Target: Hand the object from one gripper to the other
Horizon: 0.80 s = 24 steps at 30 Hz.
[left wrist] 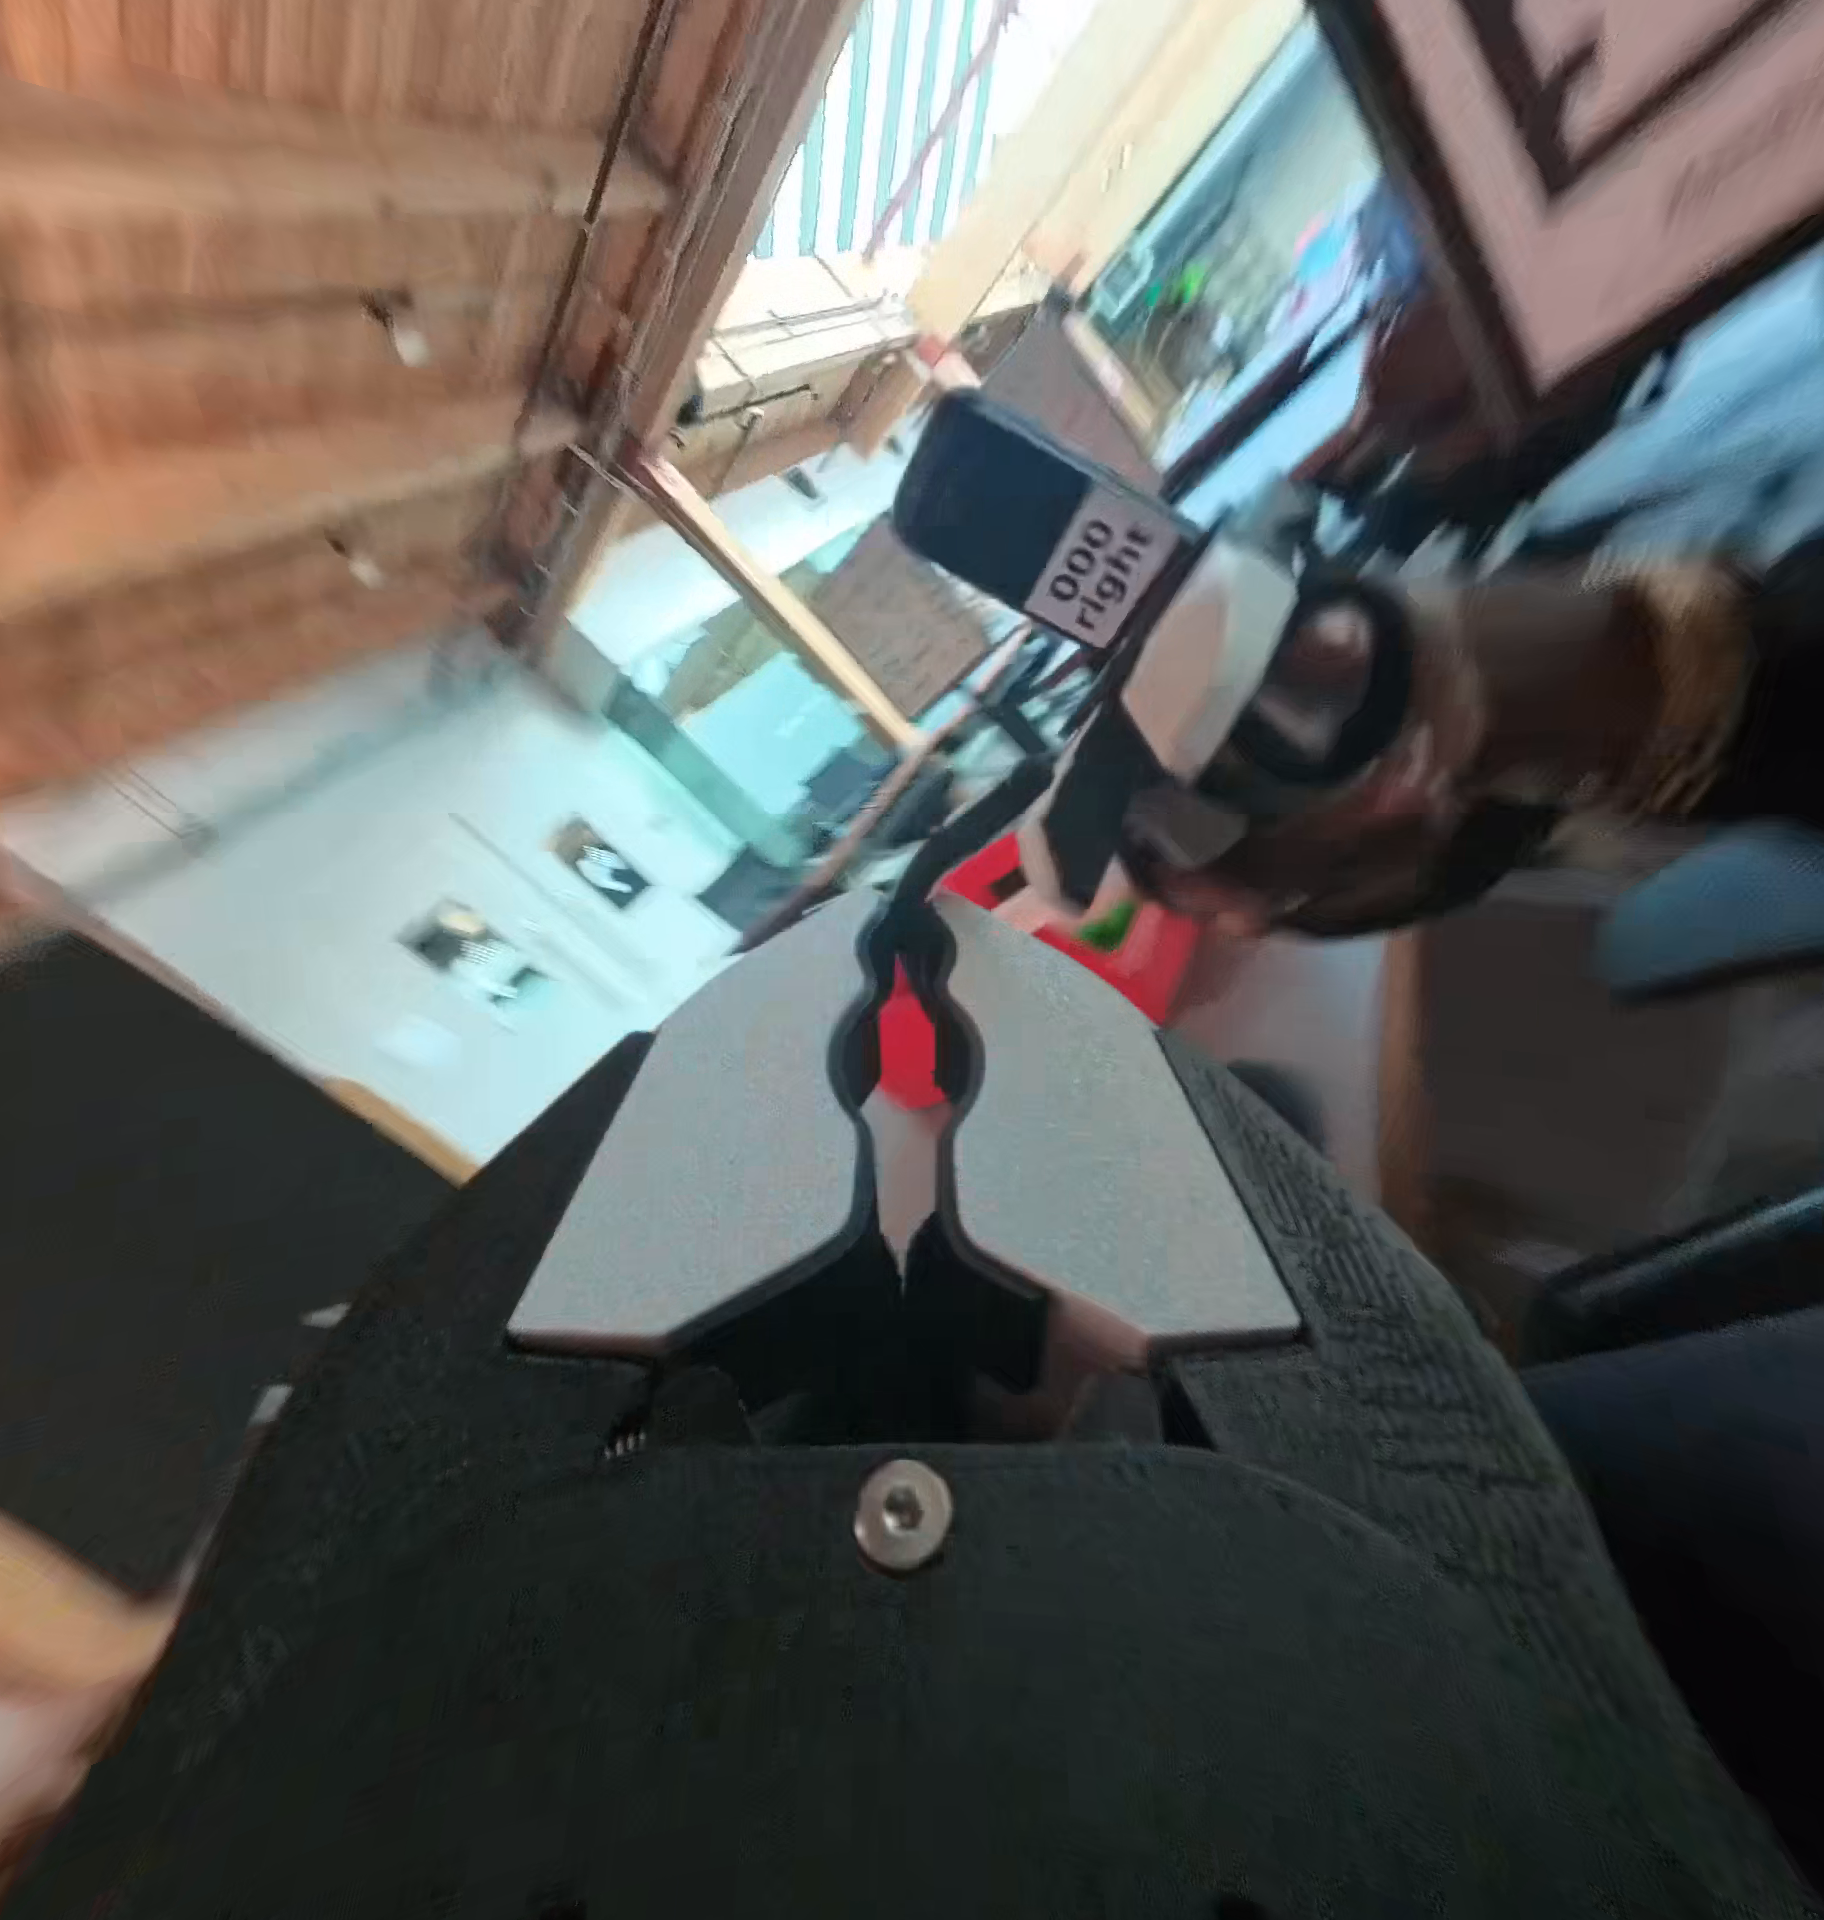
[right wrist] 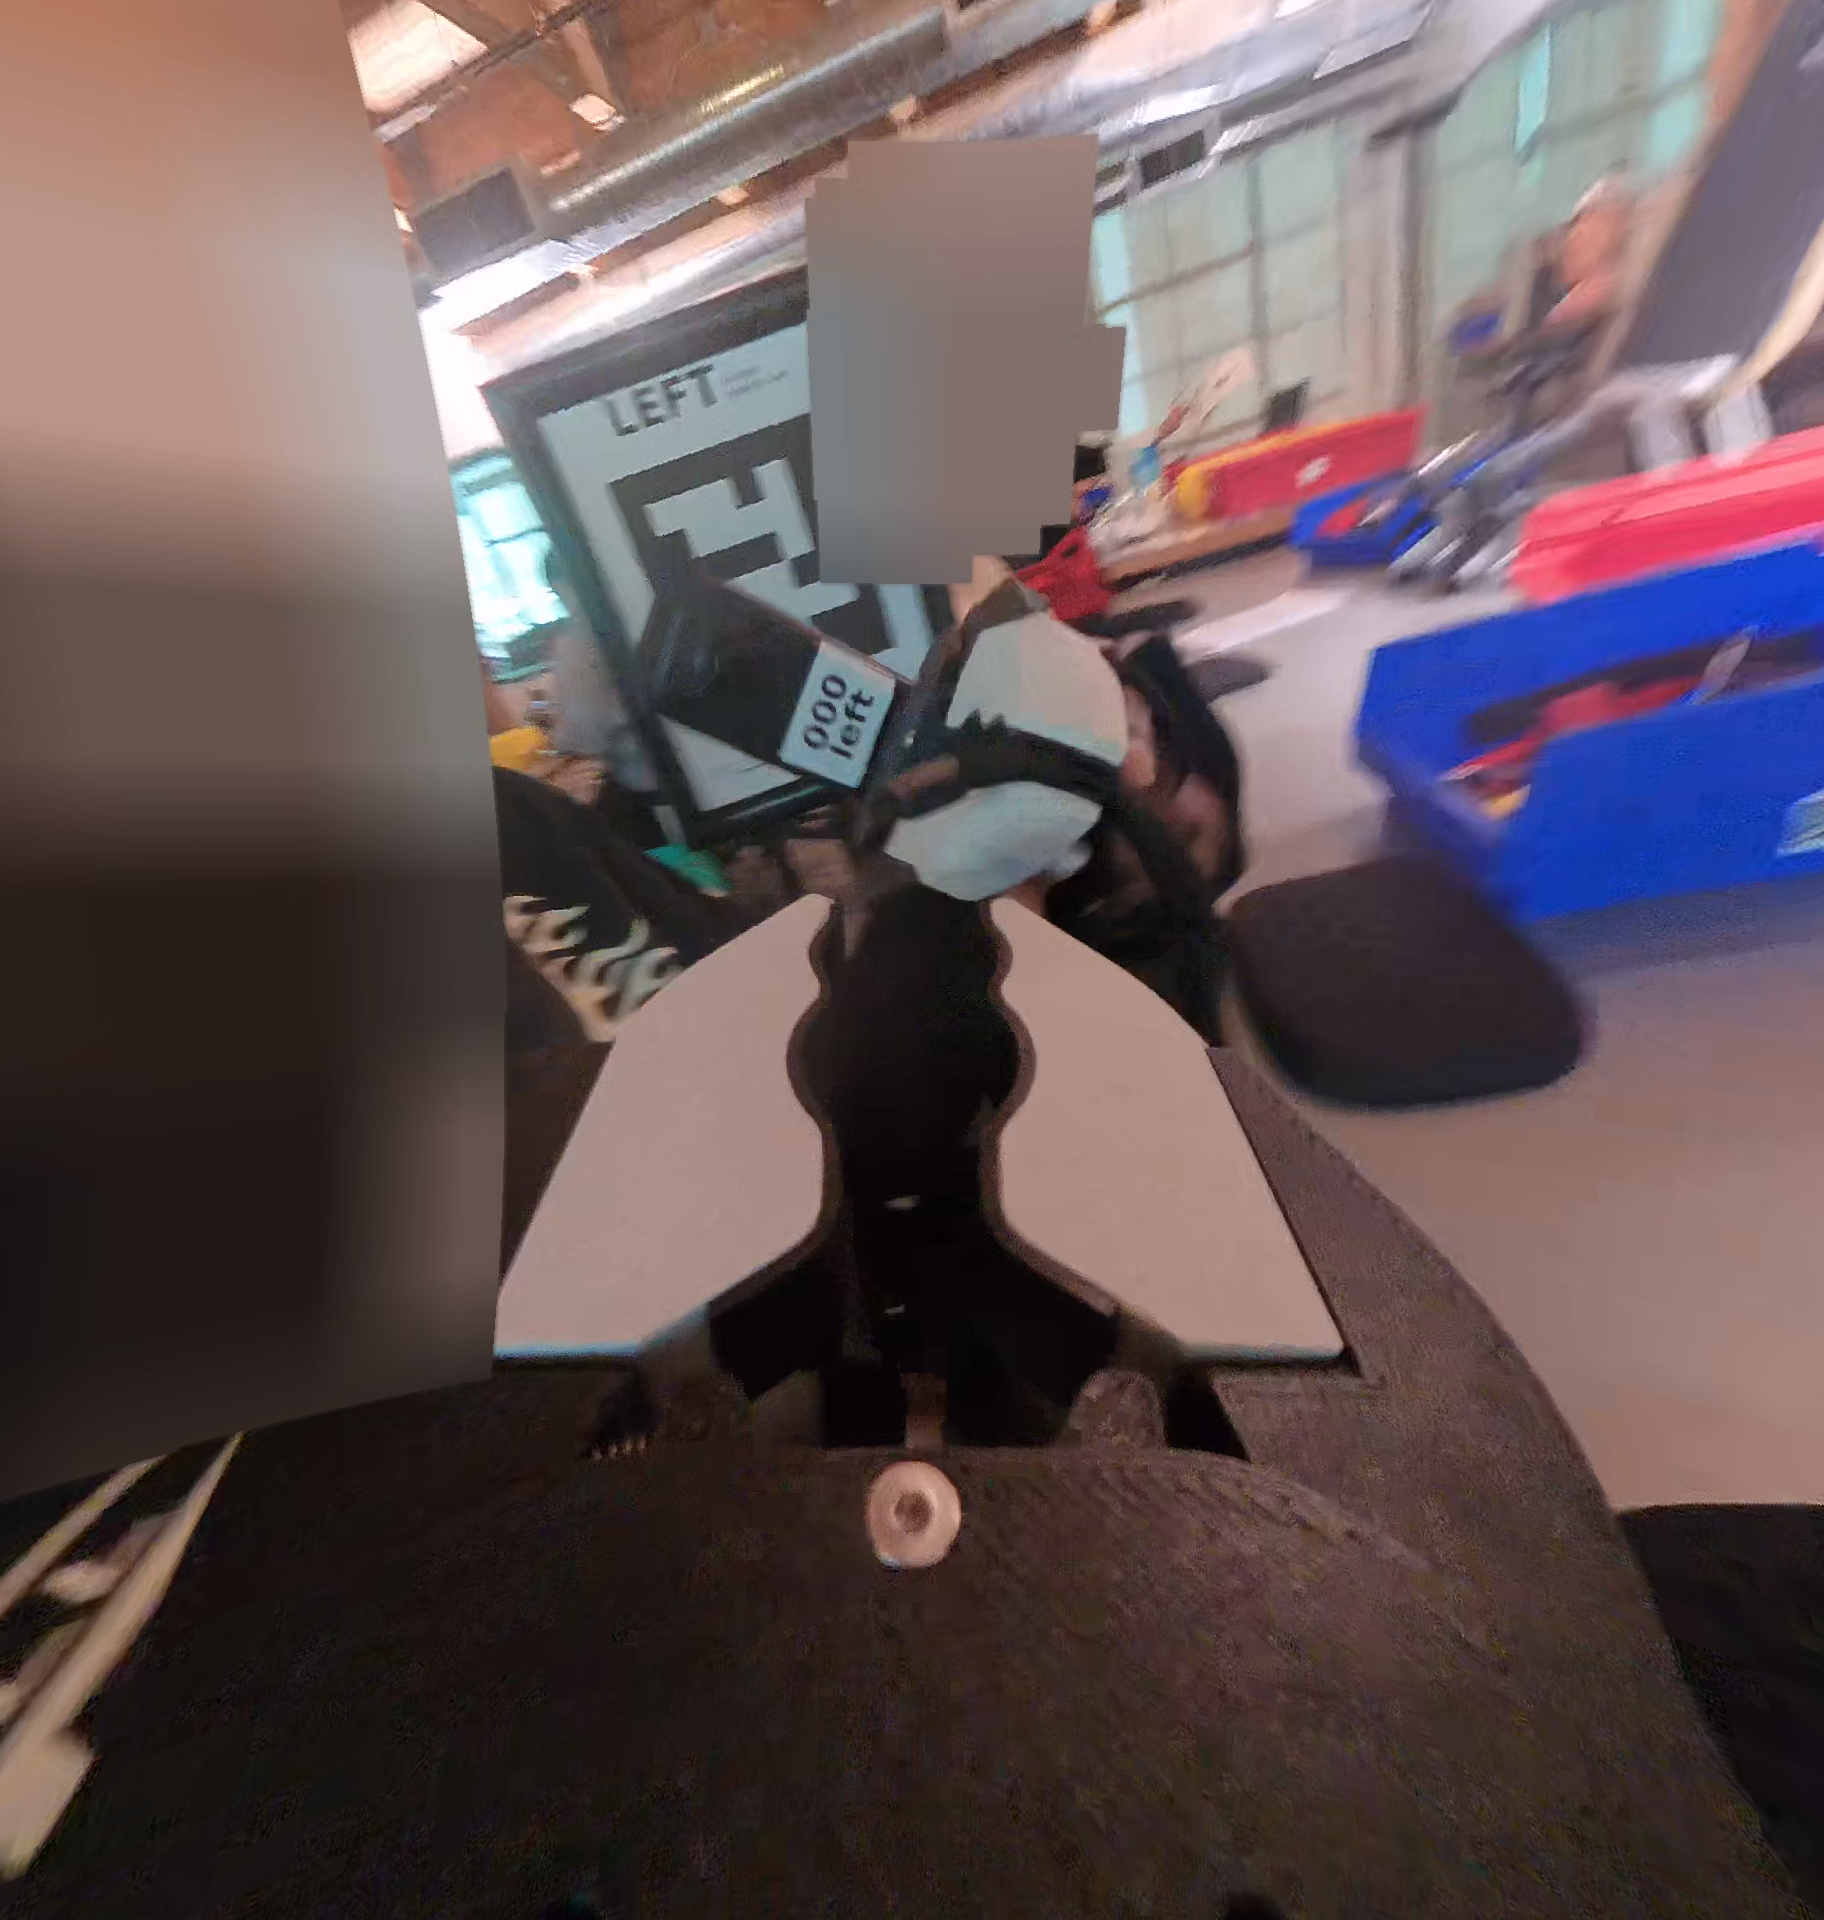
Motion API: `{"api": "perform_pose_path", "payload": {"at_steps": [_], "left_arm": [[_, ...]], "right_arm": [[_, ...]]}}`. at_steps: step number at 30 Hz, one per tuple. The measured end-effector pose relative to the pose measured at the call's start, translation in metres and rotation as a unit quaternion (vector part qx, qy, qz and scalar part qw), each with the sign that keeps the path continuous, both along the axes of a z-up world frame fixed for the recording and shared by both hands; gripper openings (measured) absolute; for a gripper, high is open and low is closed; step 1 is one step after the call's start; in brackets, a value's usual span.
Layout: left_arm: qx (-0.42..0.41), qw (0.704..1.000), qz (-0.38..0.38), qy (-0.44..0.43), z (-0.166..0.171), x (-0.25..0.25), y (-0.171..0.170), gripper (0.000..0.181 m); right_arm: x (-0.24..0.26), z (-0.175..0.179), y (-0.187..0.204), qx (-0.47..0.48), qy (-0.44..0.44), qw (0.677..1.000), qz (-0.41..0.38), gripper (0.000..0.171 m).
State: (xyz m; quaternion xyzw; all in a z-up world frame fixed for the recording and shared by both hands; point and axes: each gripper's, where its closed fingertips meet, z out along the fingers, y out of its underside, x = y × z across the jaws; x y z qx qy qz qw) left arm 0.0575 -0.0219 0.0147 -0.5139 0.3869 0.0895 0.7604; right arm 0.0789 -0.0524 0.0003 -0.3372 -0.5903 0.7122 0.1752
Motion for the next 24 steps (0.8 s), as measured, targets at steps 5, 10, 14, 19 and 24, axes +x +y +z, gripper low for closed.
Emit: {"api": "perform_pose_path", "payload": {"at_steps": [5,10,14,19,24], "left_arm": [[-0.196,0.933,-0.18,-0.242,0.005,0.004,-0.01,0.004],[-0.266,0.87,-0.276,-0.31,0.004,0.011,-0.016,0.004],[-0.29,0.861,-0.283,-0.307,-0.002,0.017,-0.015,0.004],[-0.298,0.852,-0.295,-0.313,-0.003,0.021,-0.016,0.004],[-0.29,0.849,-0.287,-0.335,0.001,0.015,-0.012,0.016]], "right_arm": [[-0.009,0.013,0.027,0.113,0.12,0.972,-0.166,0.024],[-0.014,0.005,0.013,0.108,0.107,0.98,-0.131,0.025],[-0.015,0.001,0.005,0.077,0.088,0.989,-0.092,0.019],[-0.016,-0.004,0.002,0.071,0.068,0.992,-0.076,0.006],[-0.016,-0.001,0.006,0.068,0.07,0.991,-0.086,0.005]]}}
